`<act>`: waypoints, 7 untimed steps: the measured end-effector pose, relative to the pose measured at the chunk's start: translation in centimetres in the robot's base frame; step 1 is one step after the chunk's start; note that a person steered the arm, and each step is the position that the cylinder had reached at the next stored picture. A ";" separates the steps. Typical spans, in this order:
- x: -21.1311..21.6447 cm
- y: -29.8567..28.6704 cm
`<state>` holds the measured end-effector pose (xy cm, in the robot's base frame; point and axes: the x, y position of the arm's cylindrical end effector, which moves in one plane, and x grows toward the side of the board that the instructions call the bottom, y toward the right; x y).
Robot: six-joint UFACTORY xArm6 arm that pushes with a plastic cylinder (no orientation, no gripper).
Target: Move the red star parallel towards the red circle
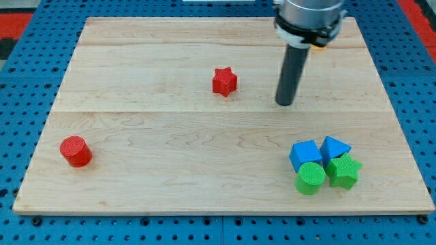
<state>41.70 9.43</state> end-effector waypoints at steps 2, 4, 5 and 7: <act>-4.6 -6.6; -8.3 -14.9; -3.7 -21.0; -2.4 -19.7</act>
<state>39.33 -10.30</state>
